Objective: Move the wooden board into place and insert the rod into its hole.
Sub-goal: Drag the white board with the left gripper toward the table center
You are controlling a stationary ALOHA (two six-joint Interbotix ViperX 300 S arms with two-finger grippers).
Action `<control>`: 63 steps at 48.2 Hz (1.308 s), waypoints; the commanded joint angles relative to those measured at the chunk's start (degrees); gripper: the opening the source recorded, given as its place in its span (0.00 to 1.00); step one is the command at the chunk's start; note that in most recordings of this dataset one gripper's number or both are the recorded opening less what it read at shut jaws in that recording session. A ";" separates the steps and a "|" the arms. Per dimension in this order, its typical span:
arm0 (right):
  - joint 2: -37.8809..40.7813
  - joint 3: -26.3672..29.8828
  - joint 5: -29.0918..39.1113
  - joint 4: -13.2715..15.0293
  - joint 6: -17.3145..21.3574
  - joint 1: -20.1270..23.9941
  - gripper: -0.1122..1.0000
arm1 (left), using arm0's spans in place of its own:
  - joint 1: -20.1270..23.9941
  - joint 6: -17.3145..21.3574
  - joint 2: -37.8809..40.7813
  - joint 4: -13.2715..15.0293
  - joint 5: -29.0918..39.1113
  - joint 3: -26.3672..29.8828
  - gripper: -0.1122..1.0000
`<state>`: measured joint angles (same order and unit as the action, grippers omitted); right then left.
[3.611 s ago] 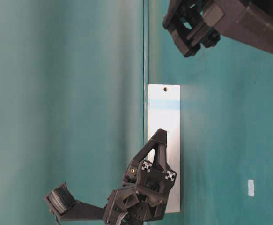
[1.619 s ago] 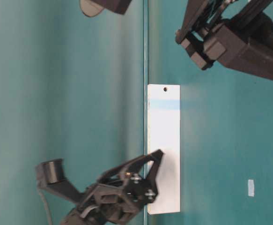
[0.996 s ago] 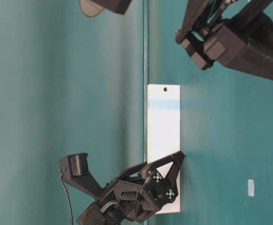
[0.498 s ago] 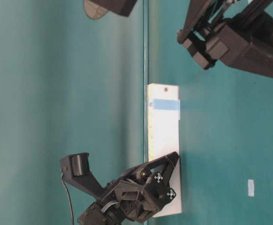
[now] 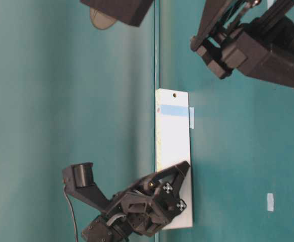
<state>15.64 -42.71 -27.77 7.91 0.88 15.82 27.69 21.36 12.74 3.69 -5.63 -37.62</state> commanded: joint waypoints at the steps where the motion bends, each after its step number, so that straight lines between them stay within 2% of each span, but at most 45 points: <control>1: -2.02 0.79 0.26 0.09 -0.09 0.09 0.78 | -0.44 -0.18 -2.81 -0.09 -0.26 1.76 0.29; 18: -2.11 0.79 1.41 0.09 -0.09 0.09 0.78 | -6.15 -0.97 -6.15 0.18 0.70 2.46 0.29; 36: -2.02 0.70 1.49 0.00 -0.09 0.09 0.78 | -14.50 -9.32 -5.80 0.26 0.97 3.34 0.29; 63: -2.02 0.79 1.49 0.00 -0.09 0.09 0.78 | -23.03 -17.23 -3.25 0.26 0.97 3.69 0.29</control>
<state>15.47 -42.54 -26.19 7.91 0.88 15.82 5.71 5.45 9.93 3.87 -4.39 -35.42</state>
